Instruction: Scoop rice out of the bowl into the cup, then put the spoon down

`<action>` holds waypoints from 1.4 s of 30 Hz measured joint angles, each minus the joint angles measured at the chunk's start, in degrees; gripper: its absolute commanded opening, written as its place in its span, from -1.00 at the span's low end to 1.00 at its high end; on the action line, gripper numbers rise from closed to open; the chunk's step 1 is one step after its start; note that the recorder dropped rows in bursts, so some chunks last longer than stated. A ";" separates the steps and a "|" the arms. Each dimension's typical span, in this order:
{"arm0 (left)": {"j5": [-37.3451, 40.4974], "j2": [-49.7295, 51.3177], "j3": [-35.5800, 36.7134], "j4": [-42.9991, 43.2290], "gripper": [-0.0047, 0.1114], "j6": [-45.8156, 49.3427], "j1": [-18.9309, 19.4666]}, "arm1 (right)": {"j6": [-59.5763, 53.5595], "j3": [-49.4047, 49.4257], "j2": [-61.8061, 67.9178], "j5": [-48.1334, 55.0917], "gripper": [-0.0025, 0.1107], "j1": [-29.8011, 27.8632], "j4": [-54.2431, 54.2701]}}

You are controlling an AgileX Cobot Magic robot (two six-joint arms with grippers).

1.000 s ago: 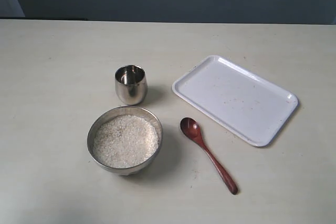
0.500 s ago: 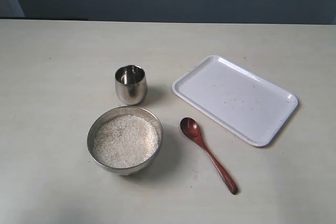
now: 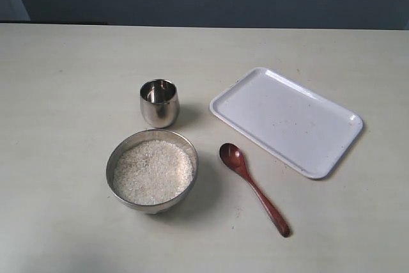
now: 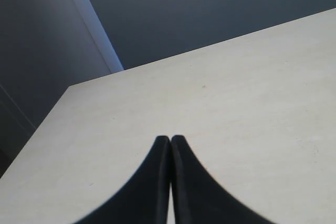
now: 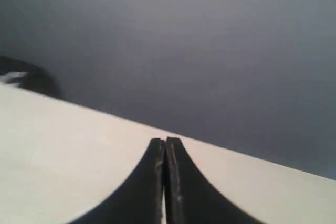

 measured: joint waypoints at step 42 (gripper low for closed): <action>0.00 0.00 0.00 0.00 -0.91 0.00 0.00 | -90.61 3.81 22.35 40.61 -0.24 22.26 104.50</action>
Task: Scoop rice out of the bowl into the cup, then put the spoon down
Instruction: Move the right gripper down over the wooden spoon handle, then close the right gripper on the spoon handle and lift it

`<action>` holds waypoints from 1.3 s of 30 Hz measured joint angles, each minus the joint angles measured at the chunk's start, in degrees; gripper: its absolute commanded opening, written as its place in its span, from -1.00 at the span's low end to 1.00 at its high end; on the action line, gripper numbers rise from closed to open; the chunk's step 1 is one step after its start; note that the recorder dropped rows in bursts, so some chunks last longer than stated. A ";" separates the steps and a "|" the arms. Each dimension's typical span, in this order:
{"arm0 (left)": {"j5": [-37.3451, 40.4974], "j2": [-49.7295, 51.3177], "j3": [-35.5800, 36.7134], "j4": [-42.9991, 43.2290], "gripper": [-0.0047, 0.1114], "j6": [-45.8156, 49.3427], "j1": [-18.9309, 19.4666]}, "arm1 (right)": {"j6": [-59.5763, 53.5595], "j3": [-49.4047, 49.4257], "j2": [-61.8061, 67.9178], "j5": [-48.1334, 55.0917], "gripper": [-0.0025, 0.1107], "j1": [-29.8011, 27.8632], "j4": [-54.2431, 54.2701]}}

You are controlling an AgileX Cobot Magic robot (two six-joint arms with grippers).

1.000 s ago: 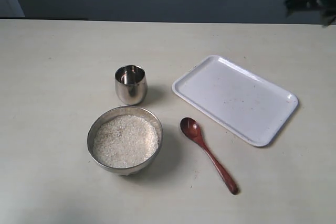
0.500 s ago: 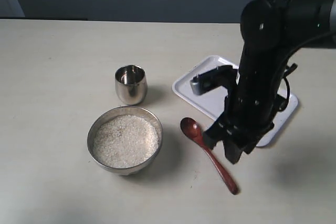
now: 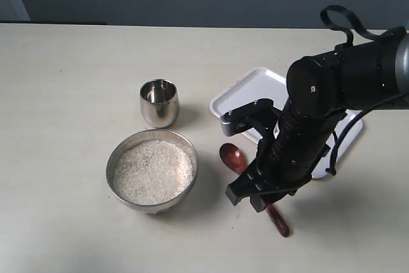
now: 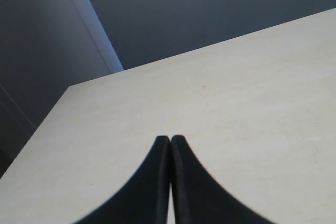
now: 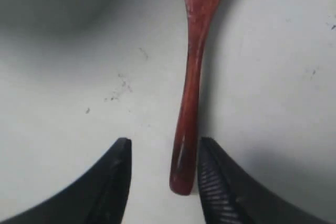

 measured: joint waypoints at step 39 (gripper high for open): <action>0.00 0.00 0.00 0.00 -0.91 0.00 0.00 | 2.29 5.90 0.00 -6.72 -0.24 0.00 -1.25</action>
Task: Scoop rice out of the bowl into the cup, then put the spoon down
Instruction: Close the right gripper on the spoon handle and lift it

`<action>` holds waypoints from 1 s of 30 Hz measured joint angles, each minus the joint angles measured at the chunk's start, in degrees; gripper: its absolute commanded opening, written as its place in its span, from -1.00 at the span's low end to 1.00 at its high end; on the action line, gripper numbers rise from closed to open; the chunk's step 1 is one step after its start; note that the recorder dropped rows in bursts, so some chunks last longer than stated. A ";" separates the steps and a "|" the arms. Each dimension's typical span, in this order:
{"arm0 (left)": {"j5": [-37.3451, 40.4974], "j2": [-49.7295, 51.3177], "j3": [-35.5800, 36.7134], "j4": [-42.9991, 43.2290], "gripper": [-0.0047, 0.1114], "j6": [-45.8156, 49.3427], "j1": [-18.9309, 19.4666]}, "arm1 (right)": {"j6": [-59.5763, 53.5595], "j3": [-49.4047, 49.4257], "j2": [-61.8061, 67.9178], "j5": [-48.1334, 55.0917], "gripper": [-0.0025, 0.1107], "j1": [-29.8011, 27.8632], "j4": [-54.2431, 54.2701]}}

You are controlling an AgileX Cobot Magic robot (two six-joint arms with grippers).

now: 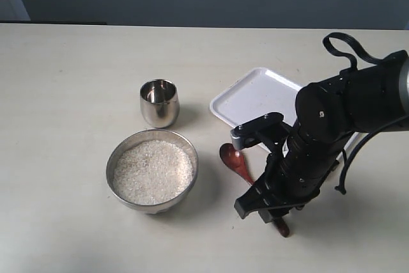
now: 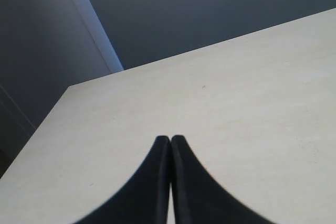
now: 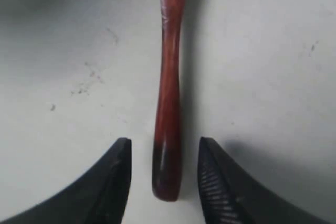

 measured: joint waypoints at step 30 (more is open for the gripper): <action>0.00 0.00 0.00 0.00 -0.91 0.00 0.00 | 0.27 -0.10 3.46 0.31 -0.95 0.00 0.51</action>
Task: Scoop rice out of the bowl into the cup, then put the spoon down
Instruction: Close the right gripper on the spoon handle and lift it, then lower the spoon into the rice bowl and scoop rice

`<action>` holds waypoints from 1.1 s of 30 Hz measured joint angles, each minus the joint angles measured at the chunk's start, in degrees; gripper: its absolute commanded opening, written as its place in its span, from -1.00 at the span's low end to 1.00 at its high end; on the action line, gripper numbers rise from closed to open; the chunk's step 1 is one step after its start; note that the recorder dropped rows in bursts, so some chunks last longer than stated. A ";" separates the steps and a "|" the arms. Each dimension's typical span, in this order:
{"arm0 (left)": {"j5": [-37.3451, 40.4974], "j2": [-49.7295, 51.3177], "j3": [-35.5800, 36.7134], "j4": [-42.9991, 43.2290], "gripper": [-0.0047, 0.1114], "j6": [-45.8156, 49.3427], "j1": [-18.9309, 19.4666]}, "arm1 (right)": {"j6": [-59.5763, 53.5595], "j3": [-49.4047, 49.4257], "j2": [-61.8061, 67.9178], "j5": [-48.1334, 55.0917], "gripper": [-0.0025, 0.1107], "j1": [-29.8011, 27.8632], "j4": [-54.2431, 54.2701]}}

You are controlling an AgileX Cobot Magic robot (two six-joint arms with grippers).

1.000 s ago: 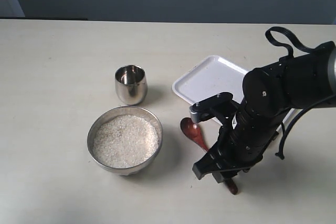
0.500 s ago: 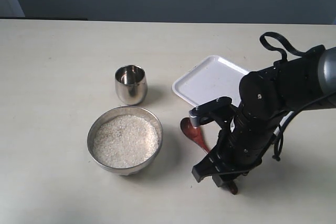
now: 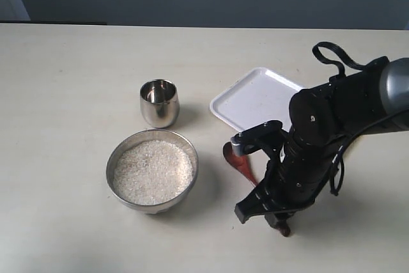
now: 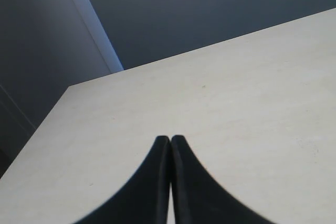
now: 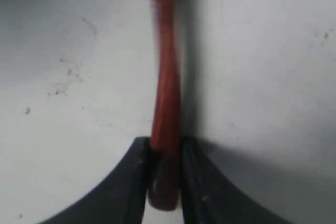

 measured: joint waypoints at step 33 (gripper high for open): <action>0.00 0.00 0.00 0.00 -0.91 0.00 0.00 | -10.87 -28.24 -8.27 30.76 -0.96 12.77 -39.60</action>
